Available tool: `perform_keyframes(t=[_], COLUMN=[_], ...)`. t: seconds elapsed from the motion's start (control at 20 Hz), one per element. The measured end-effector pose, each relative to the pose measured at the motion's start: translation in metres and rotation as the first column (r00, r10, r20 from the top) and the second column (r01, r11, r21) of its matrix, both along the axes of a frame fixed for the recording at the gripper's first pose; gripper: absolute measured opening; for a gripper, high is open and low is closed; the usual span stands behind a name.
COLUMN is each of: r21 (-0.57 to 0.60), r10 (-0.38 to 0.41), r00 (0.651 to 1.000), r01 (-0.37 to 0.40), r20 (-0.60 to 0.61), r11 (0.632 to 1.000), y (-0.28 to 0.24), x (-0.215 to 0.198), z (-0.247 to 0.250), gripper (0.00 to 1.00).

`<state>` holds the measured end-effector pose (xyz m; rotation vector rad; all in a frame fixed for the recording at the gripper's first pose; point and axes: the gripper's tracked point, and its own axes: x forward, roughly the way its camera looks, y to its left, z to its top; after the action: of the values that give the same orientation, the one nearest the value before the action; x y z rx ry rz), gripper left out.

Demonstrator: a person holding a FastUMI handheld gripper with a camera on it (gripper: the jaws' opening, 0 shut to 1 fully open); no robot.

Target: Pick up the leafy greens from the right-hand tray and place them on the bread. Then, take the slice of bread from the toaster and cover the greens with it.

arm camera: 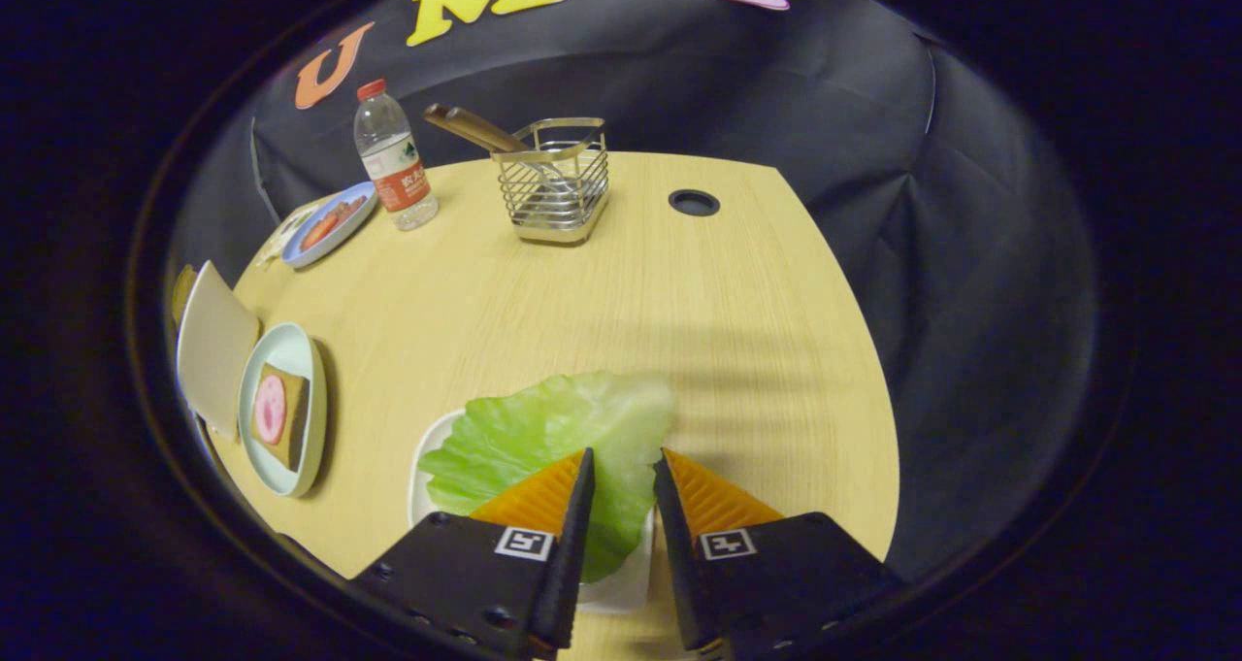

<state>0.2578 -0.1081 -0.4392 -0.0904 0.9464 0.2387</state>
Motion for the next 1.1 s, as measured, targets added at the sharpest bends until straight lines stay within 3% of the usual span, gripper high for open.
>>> perform_keyframes(t=[0.05,0.1,0.25,0.3,1.1], r21=[-0.008,-0.014,-0.048,-0.056,-0.049], r10=[0.001,0.004,0.008,0.0,-0.08], r00=[1.0,1.0,1.0,1.0,0.984], r01=[-0.001,-0.004,-0.007,0.0,0.088], r20=[0.003,-0.001,0.009,0.002,0.156], r11=[1.0,1.0,0.999,0.998,0.995], y=[-0.001,-0.001,-0.005,-0.003,0.038], x=[0.002,0.0,0.0,0.001,-0.059], z=[0.0,-0.001,0.006,0.002,0.119], gripper=[0.34,0.19,0.19,0.0,0.0])
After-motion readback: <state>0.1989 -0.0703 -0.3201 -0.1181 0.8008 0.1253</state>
